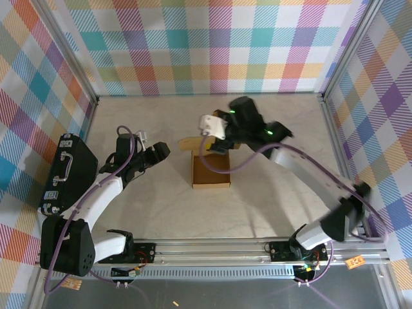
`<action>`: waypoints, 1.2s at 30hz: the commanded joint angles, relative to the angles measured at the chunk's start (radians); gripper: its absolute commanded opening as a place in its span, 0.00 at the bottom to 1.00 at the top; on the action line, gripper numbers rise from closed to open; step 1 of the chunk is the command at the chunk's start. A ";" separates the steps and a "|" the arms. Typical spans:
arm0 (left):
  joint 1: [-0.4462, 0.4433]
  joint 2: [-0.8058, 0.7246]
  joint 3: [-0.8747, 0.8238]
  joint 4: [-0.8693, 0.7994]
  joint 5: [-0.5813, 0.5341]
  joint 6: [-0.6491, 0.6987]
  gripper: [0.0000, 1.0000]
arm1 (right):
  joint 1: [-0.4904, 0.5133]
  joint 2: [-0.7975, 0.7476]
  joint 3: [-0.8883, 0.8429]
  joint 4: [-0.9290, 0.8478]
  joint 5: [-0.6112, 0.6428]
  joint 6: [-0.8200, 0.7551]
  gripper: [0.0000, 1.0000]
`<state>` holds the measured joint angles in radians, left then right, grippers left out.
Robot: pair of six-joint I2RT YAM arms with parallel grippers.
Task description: Fold the paper box
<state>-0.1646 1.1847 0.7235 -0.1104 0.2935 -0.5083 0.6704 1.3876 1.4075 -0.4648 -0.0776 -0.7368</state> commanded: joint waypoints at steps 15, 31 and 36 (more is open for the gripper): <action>-0.041 0.039 -0.292 0.742 0.004 0.413 0.71 | -0.314 -0.237 -0.781 0.726 -0.124 0.446 0.65; -0.063 0.387 -0.224 1.234 0.220 0.509 0.70 | -0.382 0.104 -0.630 0.907 -0.467 0.381 0.54; -0.081 0.415 -0.201 1.237 0.218 0.513 0.61 | -0.382 0.123 -0.615 0.897 -0.522 0.394 0.38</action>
<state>-0.2298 1.5879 0.4915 1.0527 0.4713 -0.0193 0.2935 1.5032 0.7689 0.4057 -0.5106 -0.3485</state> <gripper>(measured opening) 0.622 0.406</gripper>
